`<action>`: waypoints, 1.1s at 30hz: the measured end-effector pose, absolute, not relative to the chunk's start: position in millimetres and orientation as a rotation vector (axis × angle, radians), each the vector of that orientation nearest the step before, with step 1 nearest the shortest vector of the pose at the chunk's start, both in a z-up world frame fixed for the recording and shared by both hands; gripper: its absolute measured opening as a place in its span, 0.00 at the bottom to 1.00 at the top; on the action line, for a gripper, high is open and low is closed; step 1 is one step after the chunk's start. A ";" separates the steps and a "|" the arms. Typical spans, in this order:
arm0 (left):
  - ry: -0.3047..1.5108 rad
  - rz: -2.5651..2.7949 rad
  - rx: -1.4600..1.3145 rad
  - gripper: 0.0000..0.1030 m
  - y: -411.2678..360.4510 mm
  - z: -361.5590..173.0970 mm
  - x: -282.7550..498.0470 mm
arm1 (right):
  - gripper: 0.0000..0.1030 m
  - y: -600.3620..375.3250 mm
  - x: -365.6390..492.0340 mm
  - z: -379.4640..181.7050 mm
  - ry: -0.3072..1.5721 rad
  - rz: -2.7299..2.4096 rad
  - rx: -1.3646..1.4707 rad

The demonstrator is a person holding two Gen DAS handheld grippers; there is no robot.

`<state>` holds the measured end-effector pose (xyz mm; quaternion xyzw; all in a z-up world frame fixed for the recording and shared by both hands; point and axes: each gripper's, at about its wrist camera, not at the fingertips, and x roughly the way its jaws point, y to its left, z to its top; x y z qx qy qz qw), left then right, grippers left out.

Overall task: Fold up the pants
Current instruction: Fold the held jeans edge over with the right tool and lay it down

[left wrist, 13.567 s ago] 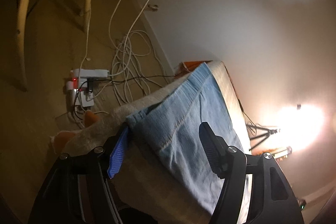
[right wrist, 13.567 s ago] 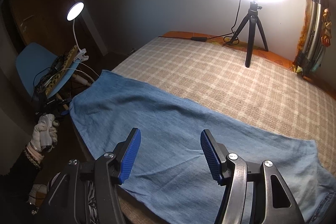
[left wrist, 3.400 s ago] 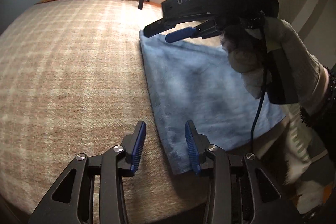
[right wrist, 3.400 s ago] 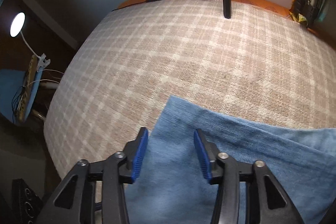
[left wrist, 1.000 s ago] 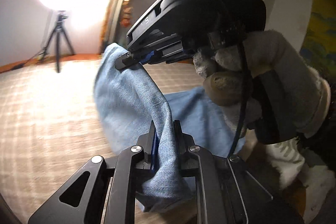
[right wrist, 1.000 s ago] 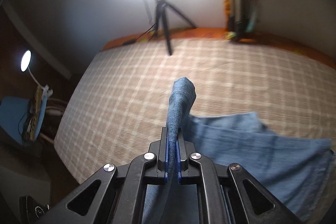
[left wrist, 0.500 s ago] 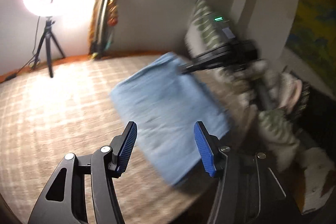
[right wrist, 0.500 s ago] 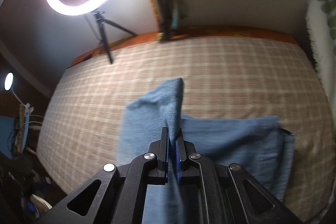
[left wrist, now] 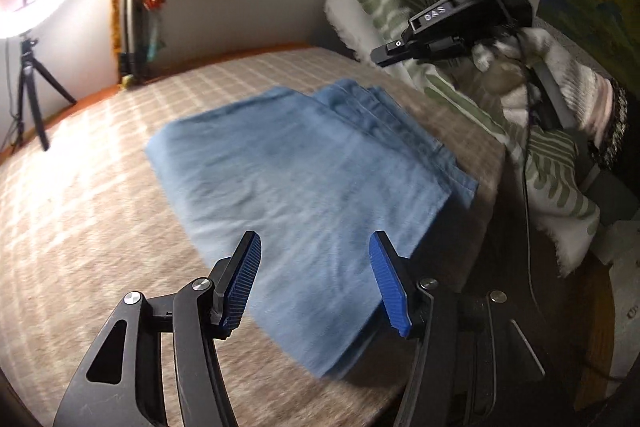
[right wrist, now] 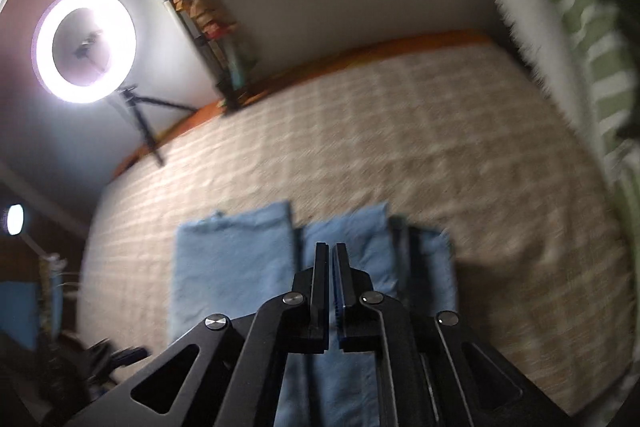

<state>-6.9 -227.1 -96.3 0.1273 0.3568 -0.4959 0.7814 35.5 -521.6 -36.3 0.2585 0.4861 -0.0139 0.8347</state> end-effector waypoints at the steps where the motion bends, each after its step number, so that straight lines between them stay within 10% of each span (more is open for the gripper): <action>1: 0.775 -1.075 0.279 0.54 -229.6 -97.8 -8.6 | 0.20 -515.8 30.7 -40.1 1.037 -0.007 0.551; 3: 0.785 -1.084 0.291 0.54 -233.1 -101.9 -6.0 | 0.36 -496.8 17.7 -55.0 1.063 0.064 0.567; 22: 0.867 -1.041 0.267 0.54 -229.5 -125.0 8.1 | 0.29 -466.2 -0.9 -94.6 1.056 0.210 0.694; 24: 0.866 -1.039 0.266 0.54 -229.6 -125.5 9.2 | 0.47 -471.0 3.8 -107.4 1.077 0.138 0.717; 26: 0.867 -1.037 0.265 0.54 -228.4 -125.5 10.0 | 0.44 -474.3 4.9 -115.9 1.050 0.116 0.789; 29: 0.870 -1.033 0.240 0.54 -221.2 -122.2 12.9 | 0.09 -466.1 6.0 -110.2 1.044 0.077 0.755; 33: 0.853 -1.015 0.199 0.54 -206.9 -111.6 19.1 | 0.02 -444.9 2.0 -77.9 1.023 0.031 0.605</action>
